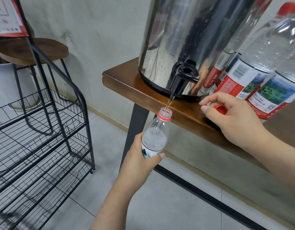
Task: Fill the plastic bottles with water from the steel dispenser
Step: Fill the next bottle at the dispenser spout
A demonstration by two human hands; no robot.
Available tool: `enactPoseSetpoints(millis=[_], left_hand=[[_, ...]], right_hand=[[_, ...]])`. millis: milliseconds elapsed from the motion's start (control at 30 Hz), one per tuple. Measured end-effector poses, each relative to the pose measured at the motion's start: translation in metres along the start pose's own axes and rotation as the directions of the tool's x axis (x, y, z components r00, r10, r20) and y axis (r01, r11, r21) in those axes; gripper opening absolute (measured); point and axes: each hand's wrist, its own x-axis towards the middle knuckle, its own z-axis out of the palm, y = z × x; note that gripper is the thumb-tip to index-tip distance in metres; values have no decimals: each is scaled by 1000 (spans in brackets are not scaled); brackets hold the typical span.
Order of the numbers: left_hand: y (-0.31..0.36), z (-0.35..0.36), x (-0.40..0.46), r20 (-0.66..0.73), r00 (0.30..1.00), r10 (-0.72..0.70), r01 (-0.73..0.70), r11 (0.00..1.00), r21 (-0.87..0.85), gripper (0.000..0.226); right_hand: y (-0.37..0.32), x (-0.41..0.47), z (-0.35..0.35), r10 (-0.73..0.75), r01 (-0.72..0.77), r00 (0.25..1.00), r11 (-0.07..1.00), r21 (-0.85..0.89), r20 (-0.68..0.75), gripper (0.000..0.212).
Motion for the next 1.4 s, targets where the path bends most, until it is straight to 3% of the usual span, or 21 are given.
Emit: enactPoseSetpoints(millis=[1400], left_hand=[[2,2,0,-36,999,16,-16,1000,-20,61]], right_hand=[[-1,0,0,-4,4,1000,1000,16,0,3]])
